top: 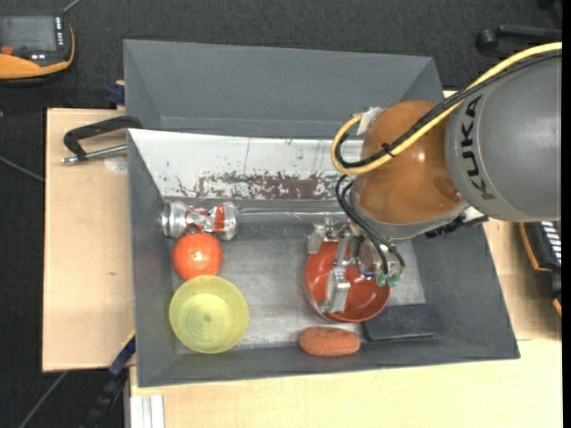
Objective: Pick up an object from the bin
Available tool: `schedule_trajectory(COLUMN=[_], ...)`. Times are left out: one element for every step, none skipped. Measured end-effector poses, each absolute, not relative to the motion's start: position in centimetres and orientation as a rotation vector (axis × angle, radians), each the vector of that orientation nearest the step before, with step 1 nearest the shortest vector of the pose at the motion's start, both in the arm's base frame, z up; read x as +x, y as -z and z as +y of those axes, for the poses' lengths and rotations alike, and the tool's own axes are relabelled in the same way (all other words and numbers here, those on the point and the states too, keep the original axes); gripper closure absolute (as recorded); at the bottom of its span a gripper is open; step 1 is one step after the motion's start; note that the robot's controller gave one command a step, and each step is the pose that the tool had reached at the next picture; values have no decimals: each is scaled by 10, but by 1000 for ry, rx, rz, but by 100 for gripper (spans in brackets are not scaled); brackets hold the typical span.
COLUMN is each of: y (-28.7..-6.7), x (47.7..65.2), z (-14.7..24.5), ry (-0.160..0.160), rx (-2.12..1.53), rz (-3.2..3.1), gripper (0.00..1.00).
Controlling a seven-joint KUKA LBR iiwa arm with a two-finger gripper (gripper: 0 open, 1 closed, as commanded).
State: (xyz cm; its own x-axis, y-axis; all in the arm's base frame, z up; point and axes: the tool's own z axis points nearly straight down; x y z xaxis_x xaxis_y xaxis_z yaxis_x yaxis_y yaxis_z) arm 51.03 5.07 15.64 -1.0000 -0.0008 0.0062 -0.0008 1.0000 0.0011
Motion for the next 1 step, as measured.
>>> schedule_trajectory(y=[-77], x=[533], z=[62], ry=[4], rx=[106], rz=[-3130], gripper=[0])
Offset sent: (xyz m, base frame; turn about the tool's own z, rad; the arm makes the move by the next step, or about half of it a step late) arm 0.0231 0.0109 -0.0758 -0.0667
